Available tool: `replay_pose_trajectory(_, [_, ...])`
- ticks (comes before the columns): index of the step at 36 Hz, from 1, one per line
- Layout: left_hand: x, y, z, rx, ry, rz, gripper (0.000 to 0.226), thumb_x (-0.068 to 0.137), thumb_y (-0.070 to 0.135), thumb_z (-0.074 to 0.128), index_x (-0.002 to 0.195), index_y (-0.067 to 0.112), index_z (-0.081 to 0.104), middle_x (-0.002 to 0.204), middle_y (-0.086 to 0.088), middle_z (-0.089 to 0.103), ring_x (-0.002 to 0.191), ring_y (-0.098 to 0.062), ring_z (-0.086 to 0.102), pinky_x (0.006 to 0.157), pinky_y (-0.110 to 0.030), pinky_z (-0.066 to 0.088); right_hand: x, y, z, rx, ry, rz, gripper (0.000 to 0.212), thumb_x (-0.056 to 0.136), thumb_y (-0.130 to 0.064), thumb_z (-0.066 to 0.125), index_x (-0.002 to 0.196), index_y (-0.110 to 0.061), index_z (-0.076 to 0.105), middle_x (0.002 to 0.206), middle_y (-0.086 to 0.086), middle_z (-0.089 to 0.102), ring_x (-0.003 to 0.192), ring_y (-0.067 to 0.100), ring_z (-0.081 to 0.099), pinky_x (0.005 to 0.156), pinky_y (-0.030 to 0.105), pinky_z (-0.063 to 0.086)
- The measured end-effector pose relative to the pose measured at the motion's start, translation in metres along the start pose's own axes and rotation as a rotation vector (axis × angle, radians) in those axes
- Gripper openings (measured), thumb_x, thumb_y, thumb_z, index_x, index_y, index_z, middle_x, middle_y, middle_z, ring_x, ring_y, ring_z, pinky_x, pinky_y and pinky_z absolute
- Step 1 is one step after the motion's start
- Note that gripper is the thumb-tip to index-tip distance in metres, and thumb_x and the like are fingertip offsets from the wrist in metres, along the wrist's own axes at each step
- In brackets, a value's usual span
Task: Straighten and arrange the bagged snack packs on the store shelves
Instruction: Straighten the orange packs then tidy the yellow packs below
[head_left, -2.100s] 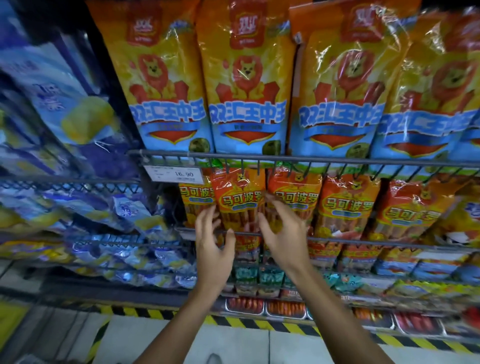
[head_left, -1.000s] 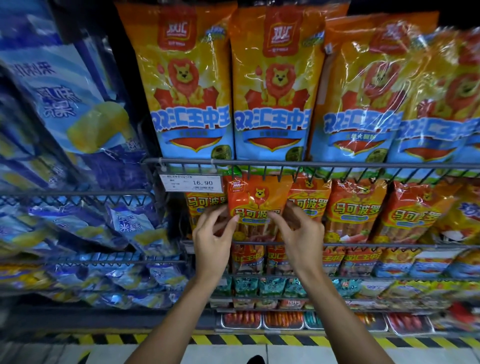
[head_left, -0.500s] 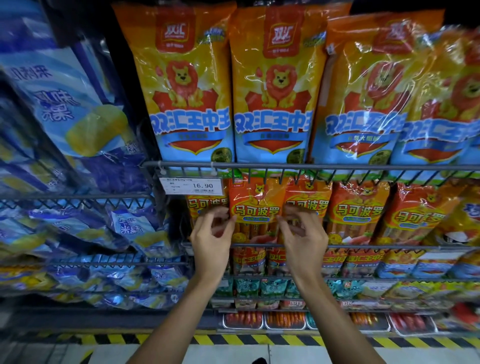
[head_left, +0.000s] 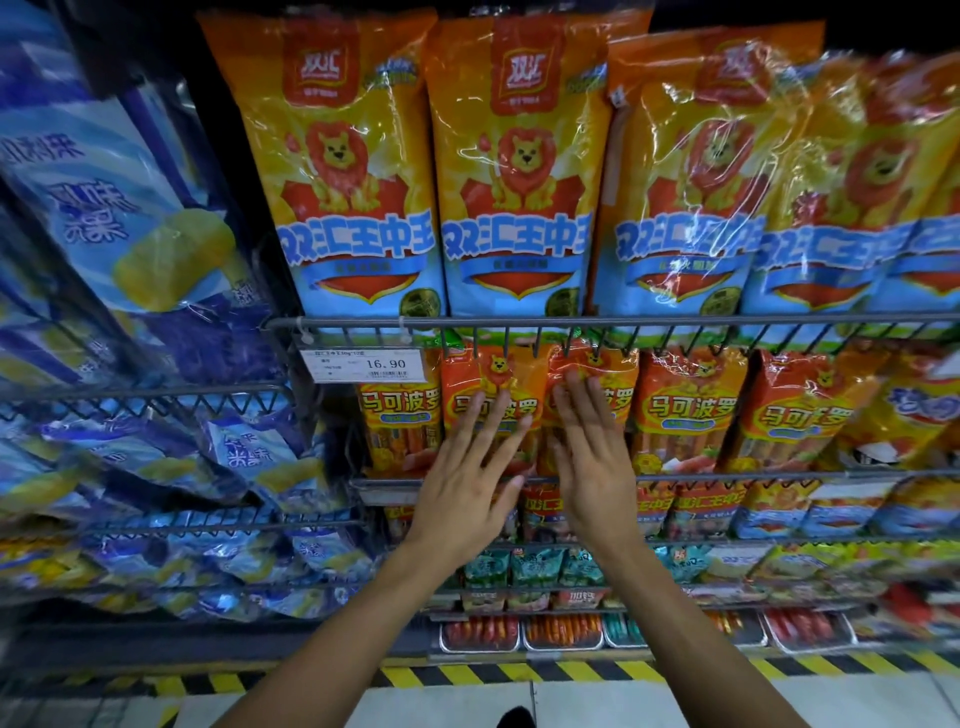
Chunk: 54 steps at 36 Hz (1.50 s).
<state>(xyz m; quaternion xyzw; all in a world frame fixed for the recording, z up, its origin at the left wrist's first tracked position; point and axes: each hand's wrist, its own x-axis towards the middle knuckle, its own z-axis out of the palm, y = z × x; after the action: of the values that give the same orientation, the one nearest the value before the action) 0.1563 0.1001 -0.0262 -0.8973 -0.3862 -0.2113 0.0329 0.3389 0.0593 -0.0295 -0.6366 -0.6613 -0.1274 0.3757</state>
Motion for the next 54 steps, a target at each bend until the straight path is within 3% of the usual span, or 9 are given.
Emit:
replay_pose_trajectory(6, [0.005,-0.006,0.007,0.053,-0.019,-0.011,0.071,0.108,0.048,0.041,0.164,0.028,0.001,0.172,-0.001,-0.012,0.158,-0.026,-0.01,0.128,-0.045,0.012,-0.002,0.017,-0.006,-0.064,-0.02,-0.023,0.065,0.102,-0.013,0.062,0.159,-0.014,0.031,0.168,0.004,0.025,0.157,0.025,0.017,0.119,0.053,0.034])
replay_pose_trajectory(13, [0.011,-0.001,0.013,0.065,-0.056,-0.032,0.072,0.108,0.053,0.036,0.164,0.026,0.001,0.171,-0.006,-0.012,0.158,-0.03,-0.01,0.127,-0.048,0.005,-0.002,0.021,-0.002,-0.07,-0.037,-0.037,0.065,0.103,-0.012,0.06,0.16,-0.012,0.029,0.169,0.006,0.021,0.157,0.027,0.015,0.121,0.054,0.03])
replay_pose_trajectory(18, [0.006,-0.002,-0.001,-0.045,-0.078,0.018,0.068,0.109,0.049,0.039,0.164,0.03,0.004,0.171,0.0,-0.015,0.158,-0.027,-0.013,0.129,-0.048,0.004,-0.003,0.01,-0.008,0.025,-0.035,0.018,0.064,0.101,-0.017,0.063,0.158,-0.011,0.033,0.168,0.005,0.024,0.157,0.027,0.015,0.123,0.054,0.027])
replay_pose_trajectory(24, [-0.022,-0.022,-0.019,-0.188,0.078,-0.128,0.065,0.106,0.032,0.053,0.162,0.021,0.022,0.172,0.002,0.004,0.159,-0.025,0.001,0.126,-0.054,0.018,-0.006,-0.03,0.001,0.147,-0.048,-0.064,0.058,0.102,-0.021,0.063,0.154,-0.012,0.041,0.162,0.003,0.037,0.153,0.02,0.029,0.121,0.048,0.032])
replay_pose_trajectory(29, [-0.044,-0.056,-0.024,0.002,0.062,-0.262,0.071,0.106,0.04,0.043,0.163,0.013,0.011,0.172,-0.005,-0.002,0.159,-0.028,-0.002,0.124,-0.055,0.022,0.0,-0.073,0.018,0.105,-0.182,-0.168,0.063,0.106,-0.035,0.054,0.16,-0.015,0.028,0.169,0.0,0.022,0.157,0.019,0.014,0.126,0.046,0.022])
replay_pose_trajectory(35, [-0.053,-0.073,-0.023,0.149,-0.04,-0.242,0.074,0.108,0.05,0.032,0.163,0.011,0.001,0.171,-0.008,-0.011,0.158,-0.026,-0.008,0.126,-0.046,0.014,0.005,-0.071,0.032,-0.023,-0.258,-0.153,0.07,0.107,-0.043,0.047,0.163,-0.016,0.013,0.172,-0.002,0.005,0.159,0.019,0.002,0.127,0.046,0.018])
replay_pose_trajectory(44, [-0.056,-0.076,-0.031,0.035,-0.042,-0.203,0.079,0.105,0.053,0.036,0.163,0.014,-0.001,0.171,-0.006,-0.013,0.158,-0.026,-0.009,0.126,-0.047,0.018,0.004,-0.076,0.041,-0.125,-0.285,-0.113,0.074,0.108,-0.048,0.043,0.164,-0.016,0.008,0.172,0.001,-0.001,0.159,0.023,-0.001,0.126,0.049,0.019])
replay_pose_trajectory(50, [-0.061,-0.077,-0.028,-0.099,-0.024,-0.09,0.061,0.106,0.043,0.041,0.161,0.022,0.027,0.172,0.004,0.0,0.159,-0.024,-0.001,0.123,-0.055,0.026,0.003,-0.078,0.024,0.007,-0.278,-0.107,0.063,0.108,-0.041,0.049,0.161,-0.017,0.025,0.171,-0.003,0.013,0.158,0.018,0.005,0.127,0.047,0.019])
replay_pose_trajectory(54, [-0.05,-0.07,-0.02,-0.142,-0.02,-0.007,0.061,0.106,0.039,0.047,0.161,0.028,0.023,0.171,0.008,0.005,0.158,-0.024,0.004,0.124,-0.054,0.024,-0.011,-0.062,0.009,-0.005,-0.255,0.0,0.054,0.107,-0.04,0.05,0.156,-0.02,0.038,0.166,-0.002,0.027,0.157,0.017,0.015,0.127,0.042,0.021])
